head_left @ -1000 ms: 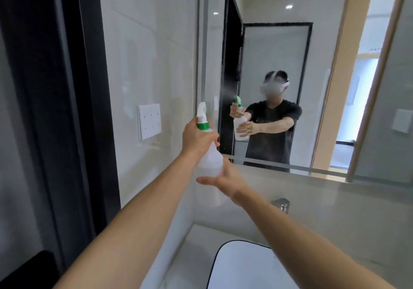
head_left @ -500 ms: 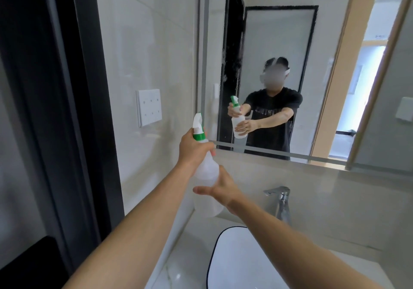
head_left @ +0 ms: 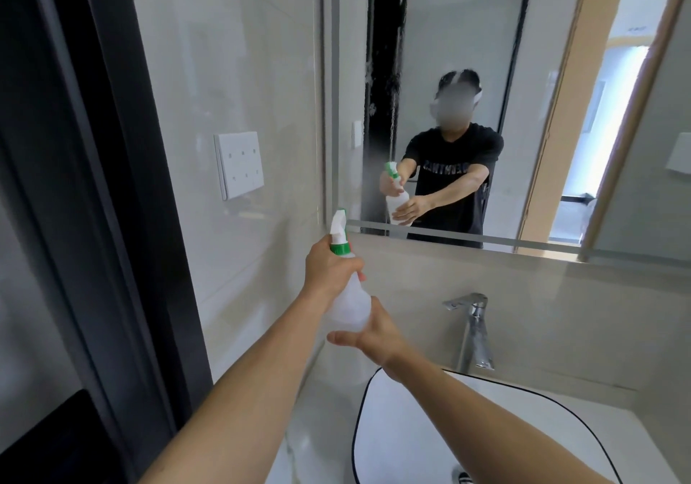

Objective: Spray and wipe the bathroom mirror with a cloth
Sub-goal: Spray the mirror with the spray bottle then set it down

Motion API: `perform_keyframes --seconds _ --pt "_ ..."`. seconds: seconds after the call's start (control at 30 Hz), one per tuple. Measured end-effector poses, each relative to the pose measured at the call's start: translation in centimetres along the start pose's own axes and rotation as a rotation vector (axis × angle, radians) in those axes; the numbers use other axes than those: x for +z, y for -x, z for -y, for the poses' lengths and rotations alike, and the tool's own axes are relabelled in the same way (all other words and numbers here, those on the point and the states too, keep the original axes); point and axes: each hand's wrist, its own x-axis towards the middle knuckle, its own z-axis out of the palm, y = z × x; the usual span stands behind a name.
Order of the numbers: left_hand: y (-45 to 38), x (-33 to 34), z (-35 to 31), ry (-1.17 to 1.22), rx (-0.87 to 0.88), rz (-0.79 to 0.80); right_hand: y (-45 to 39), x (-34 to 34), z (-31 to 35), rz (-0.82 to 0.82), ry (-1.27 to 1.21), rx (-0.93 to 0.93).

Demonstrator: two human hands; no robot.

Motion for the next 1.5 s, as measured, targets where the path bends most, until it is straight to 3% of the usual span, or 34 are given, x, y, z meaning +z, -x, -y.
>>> perform_keyframes --seconds 0.6,1.07,1.5 --pt "-0.1 7.4 -6.6 0.054 0.232 0.188 1.6 -8.3 3.9 -0.233 0.026 -0.091" --pt "1.5 13.9 -5.6 -0.008 0.215 0.303 4.6 -12.5 0.0 -0.374 0.023 -0.012" --pt "4.6 20.6 -7.2 0.067 0.226 0.533 9.1 -17.7 -0.8 -0.555 0.056 0.060"
